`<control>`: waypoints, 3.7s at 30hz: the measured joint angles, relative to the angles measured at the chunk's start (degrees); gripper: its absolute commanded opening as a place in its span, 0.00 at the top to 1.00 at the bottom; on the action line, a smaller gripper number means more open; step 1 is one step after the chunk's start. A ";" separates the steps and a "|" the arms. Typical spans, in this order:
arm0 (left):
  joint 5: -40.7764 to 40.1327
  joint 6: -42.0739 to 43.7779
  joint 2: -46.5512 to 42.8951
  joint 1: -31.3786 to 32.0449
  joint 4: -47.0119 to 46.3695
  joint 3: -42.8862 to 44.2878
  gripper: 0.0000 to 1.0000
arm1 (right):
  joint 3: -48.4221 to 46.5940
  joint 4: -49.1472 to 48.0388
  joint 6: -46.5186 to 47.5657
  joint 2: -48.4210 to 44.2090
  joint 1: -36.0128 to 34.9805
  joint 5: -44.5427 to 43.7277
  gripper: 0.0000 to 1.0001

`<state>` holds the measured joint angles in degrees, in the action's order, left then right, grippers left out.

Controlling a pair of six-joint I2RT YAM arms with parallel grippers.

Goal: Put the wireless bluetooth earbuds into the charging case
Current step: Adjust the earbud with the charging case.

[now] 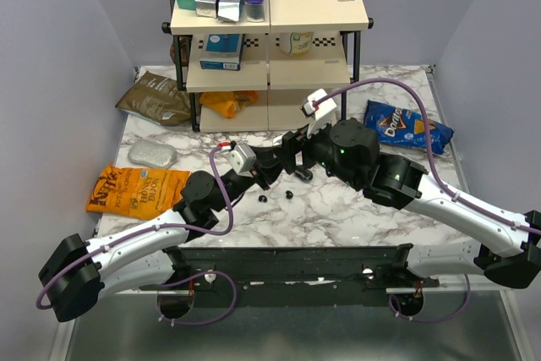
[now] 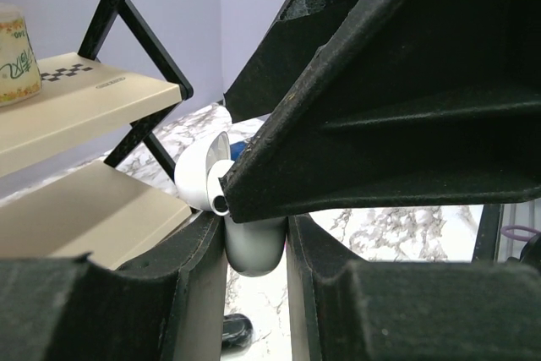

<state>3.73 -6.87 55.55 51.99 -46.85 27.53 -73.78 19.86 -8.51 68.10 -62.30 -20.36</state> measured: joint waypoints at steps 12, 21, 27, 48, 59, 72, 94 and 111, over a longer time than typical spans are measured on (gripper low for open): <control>0.00 0.15 -0.07 0.26 0.02 0.00 1.00 | -0.20 0.04 0.00 0.26 -0.02 -1.22 0.16; 0.66 0.46 -0.79 0.66 0.09 0.00 1.00 | 0.94 0.07 -0.37 -1.86 -0.66 -1.27 0.16; 0.74 0.57 -0.81 0.63 0.28 0.00 1.00 | 1.53 0.13 -0.55 -2.84 -0.76 -1.25 0.17; 0.61 1.11 -1.64 0.63 1.22 0.00 1.00 | 2.40 0.22 -1.14 -4.04 -0.79 -1.22 0.16; -0.35 1.46 -2.38 0.46 1.44 0.00 1.00 | 3.48 1.11 -1.14 -5.73 -0.87 -2.43 0.16; -0.26 1.46 -3.37 0.52 0.61 0.00 1.00 | 3.93 2.32 -0.92 -6.14 -0.74 -5.27 0.16; -0.22 1.42 -3.21 0.52 -0.26 0.00 1.00 | 4.33 1.55 -0.85 -7.02 -0.70 0.70 0.16; 0.44 1.38 -2.73 0.52 -0.26 0.00 1.00 | 0.74 -0.46 -0.42 -3.54 -0.70 0.90 0.16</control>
<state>4.16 -5.50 52.82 52.51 -47.11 27.53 -73.03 19.40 -8.93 64.55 -63.00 -19.46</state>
